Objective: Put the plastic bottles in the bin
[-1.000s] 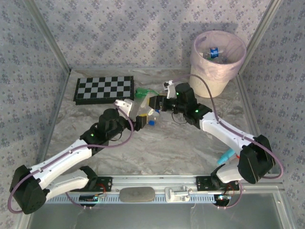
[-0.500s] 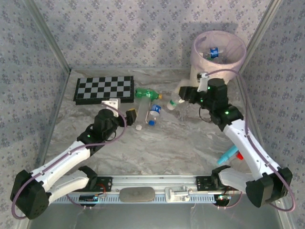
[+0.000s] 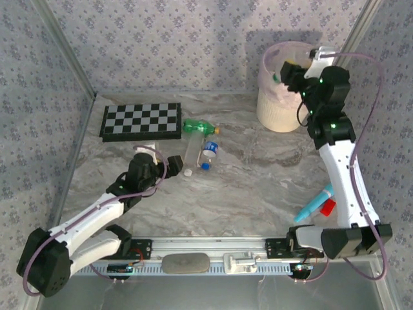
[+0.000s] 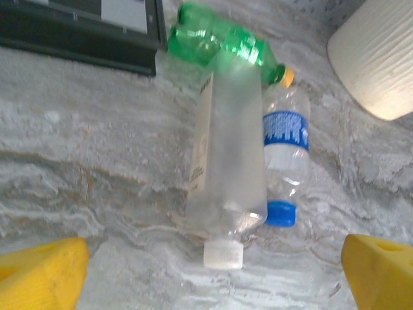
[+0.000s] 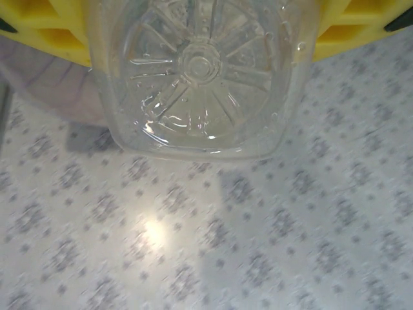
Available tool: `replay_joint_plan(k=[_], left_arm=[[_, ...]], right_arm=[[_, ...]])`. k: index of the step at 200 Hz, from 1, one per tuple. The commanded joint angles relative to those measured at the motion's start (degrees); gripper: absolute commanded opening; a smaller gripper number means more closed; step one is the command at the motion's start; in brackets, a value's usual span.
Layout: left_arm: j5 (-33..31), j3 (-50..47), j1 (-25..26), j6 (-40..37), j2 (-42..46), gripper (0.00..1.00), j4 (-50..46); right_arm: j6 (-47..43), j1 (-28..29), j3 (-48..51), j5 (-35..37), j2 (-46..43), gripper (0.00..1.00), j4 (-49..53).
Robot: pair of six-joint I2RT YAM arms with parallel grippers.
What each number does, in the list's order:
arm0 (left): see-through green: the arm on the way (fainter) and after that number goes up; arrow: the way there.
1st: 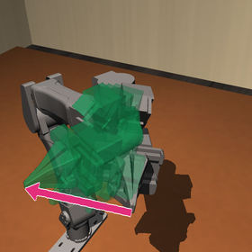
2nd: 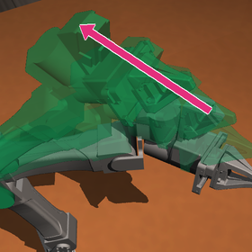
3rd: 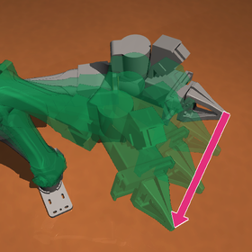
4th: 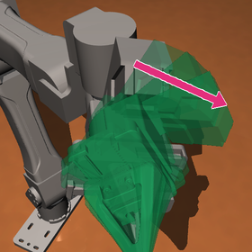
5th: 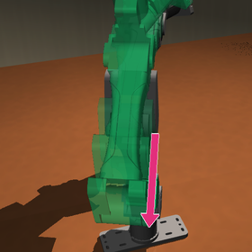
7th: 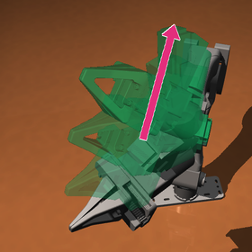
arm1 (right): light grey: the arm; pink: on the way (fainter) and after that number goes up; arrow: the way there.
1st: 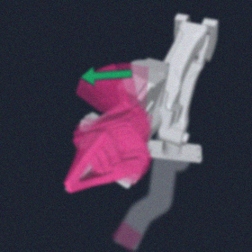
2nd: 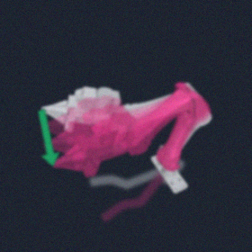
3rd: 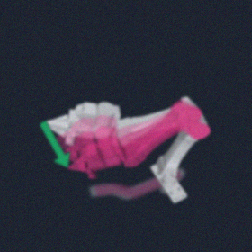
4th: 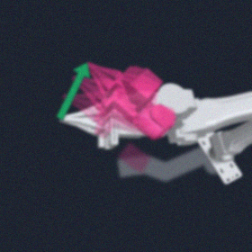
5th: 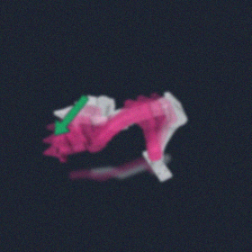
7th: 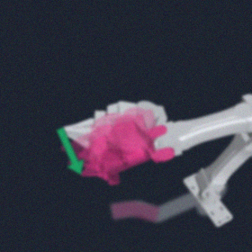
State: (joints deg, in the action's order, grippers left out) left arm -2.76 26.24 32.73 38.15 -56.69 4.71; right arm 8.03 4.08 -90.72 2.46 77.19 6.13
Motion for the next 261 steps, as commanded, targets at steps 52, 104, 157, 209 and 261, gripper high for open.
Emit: replay_joint_plan(k=[52, 104, 157, 209, 261], left_arm=[[1.7, 0.0, 0.1, 2.2, 1.6, 1.00, -0.1], [1.5, 0.1, 0.2, 3.0, 1.6, 1.00, -0.3], [1.4, 0.6, 0.3, 2.6, 2.0, 1.00, -1.5], [1.1, 1.0, 0.3, 2.5, 1.6, 1.00, -1.6], [-0.3, 2.1, 0.3, 1.0, 0.9, 1.00, -2.7]], right_arm=[[6.4, -5.9, -14.8, -0.9, 17.8, 0.46, -1.5], [14.7, -5.5, -26.2, -3.9, 29.8, 0.47, 8.7], [19.1, -5.6, -30.0, -5.7, 35.0, 0.54, 12.9], [18.8, -6.2, -33.6, -2.3, 35.8, 0.83, 17.9], [12.7, -5.5, -32.7, 3.4, 30.0, 1.00, 17.6]])
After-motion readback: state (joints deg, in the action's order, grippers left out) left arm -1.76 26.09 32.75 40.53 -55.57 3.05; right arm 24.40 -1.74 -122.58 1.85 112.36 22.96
